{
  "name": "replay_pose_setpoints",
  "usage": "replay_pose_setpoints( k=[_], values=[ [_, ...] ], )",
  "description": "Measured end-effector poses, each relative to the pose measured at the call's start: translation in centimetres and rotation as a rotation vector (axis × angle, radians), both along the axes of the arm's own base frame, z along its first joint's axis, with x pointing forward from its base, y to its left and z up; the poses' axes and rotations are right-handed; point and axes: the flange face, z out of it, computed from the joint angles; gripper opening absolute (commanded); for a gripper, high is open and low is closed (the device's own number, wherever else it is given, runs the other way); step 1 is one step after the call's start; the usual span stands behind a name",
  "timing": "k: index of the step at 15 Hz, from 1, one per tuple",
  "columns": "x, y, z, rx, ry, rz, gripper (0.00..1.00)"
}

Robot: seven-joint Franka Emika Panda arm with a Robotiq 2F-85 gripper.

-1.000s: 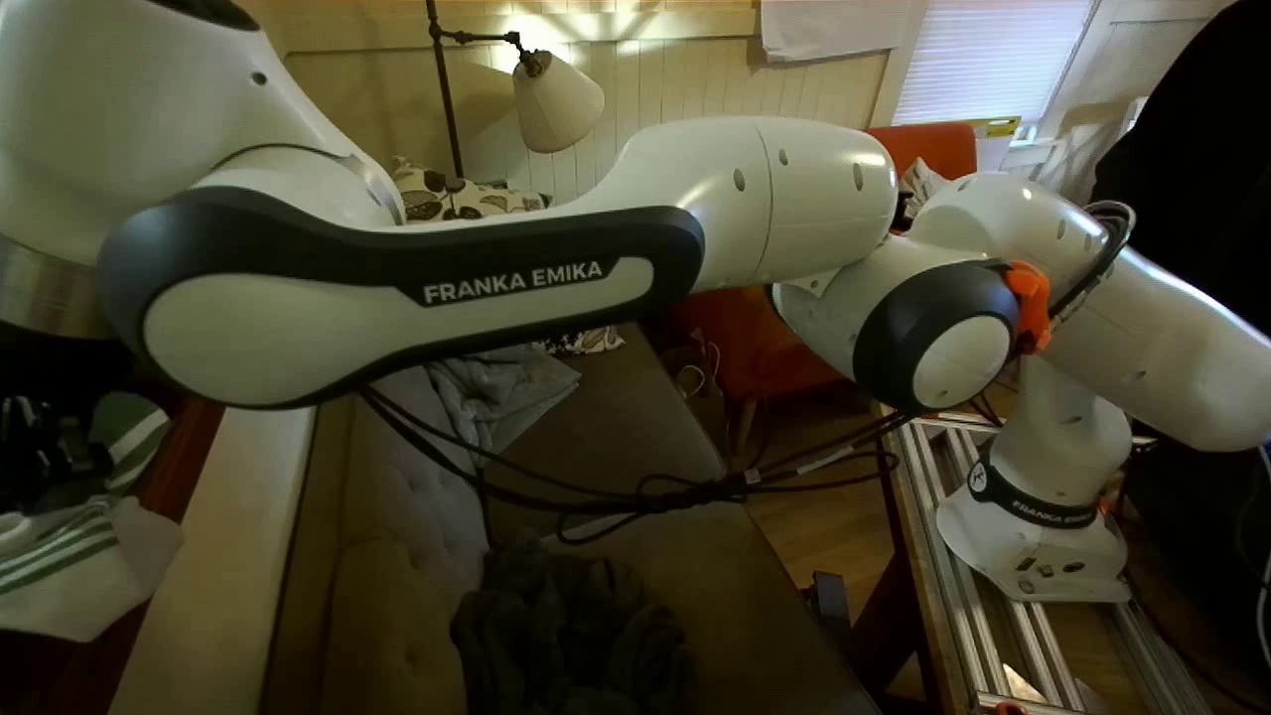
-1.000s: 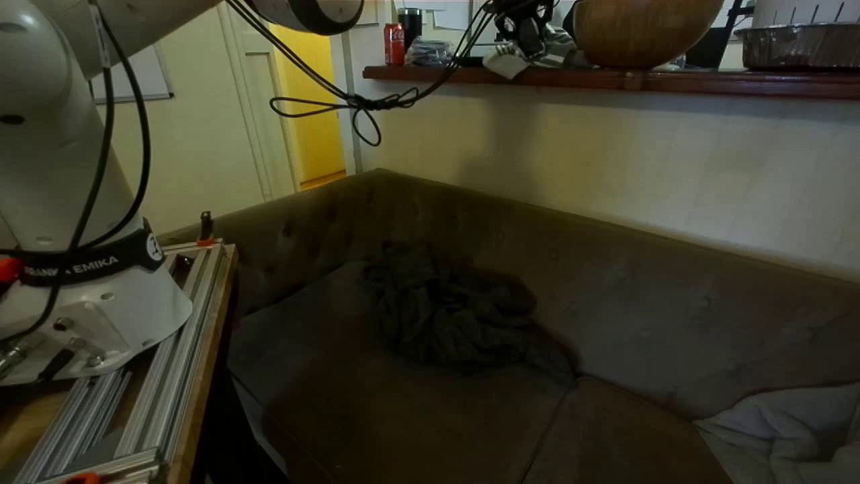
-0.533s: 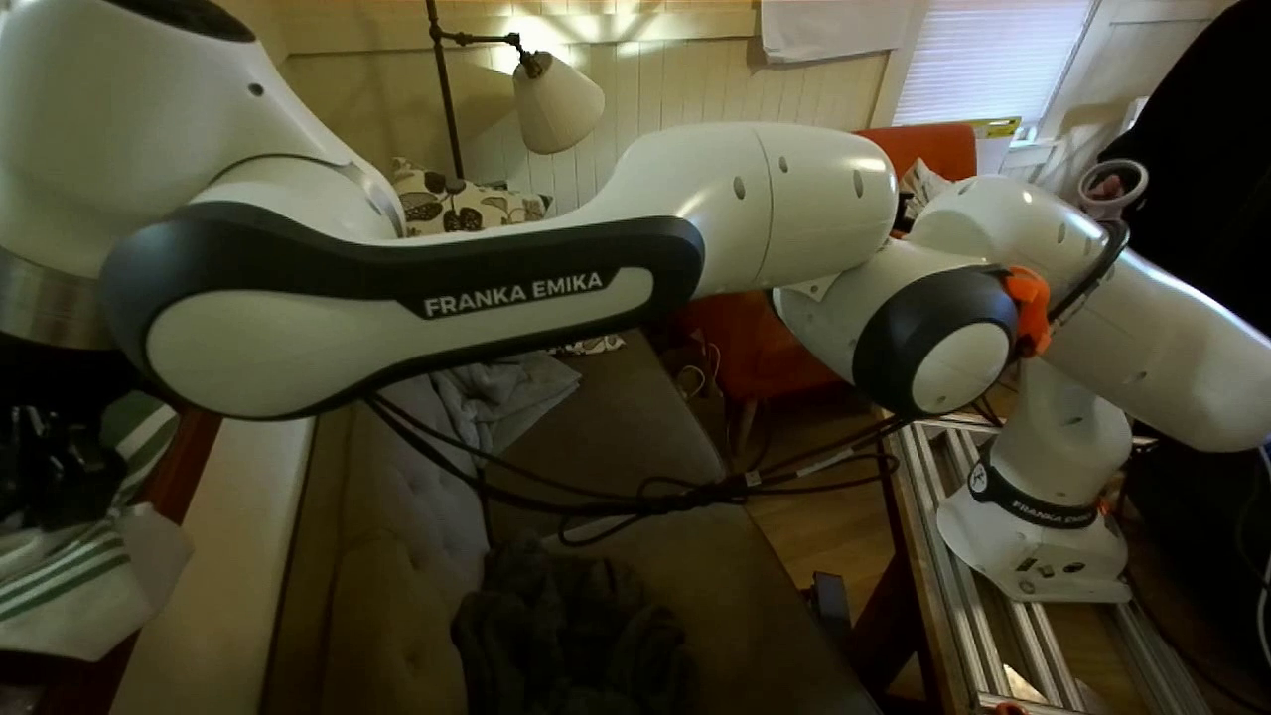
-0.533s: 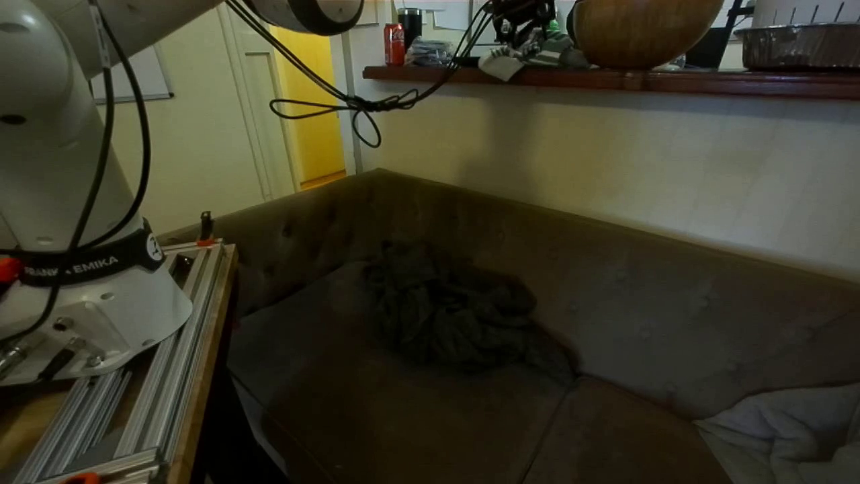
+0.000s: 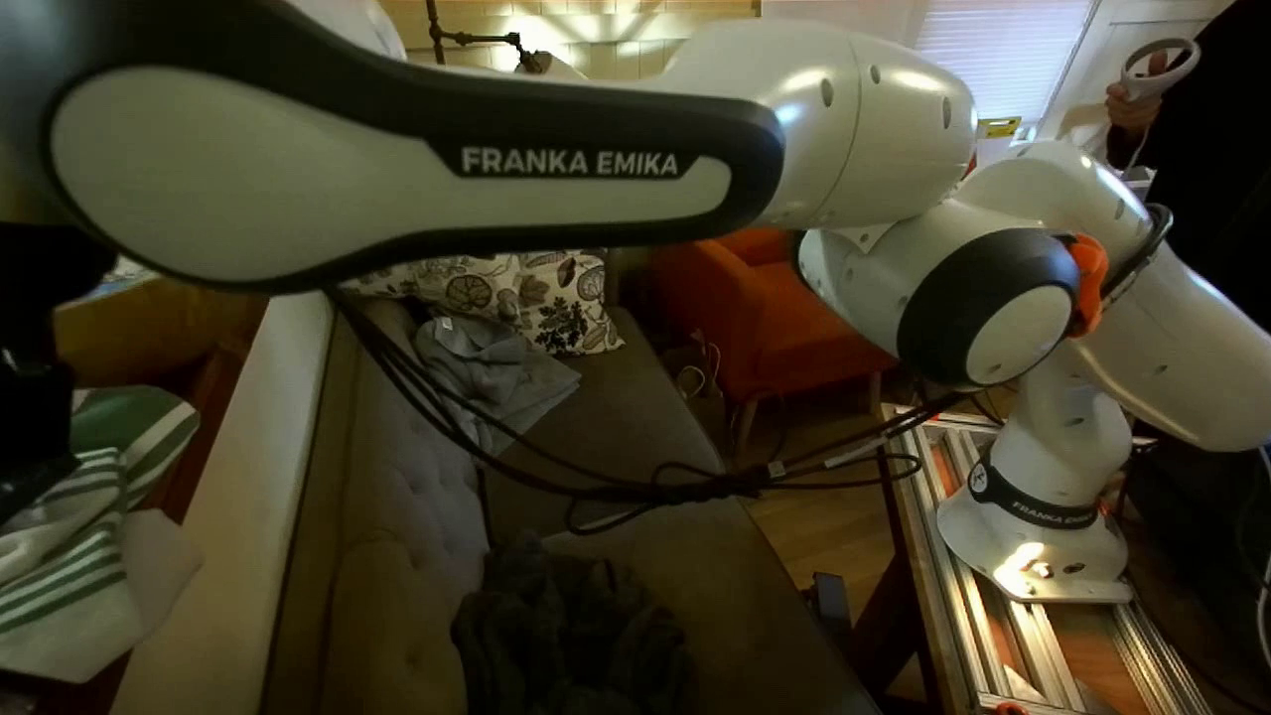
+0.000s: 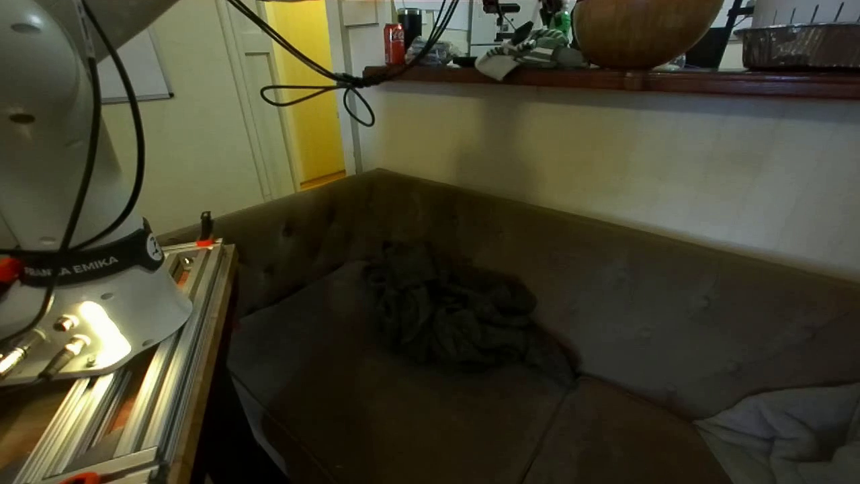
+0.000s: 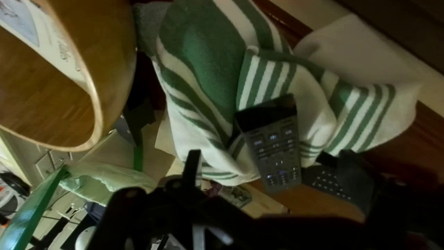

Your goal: Put the remote on top of the towel

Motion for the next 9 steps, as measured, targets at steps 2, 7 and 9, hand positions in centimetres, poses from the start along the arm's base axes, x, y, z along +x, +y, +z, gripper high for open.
replay_pose_setpoints(
  k=[2,7,9],
  values=[
    [-1.6,0.5,3.0,0.002,-0.017,-0.038,1.00],
    [-4.3,-1.8,8.7,0.040,0.023,-0.248,1.00],
    [-4.6,-3.8,9.5,0.027,0.057,-0.351,1.00]
  ],
)
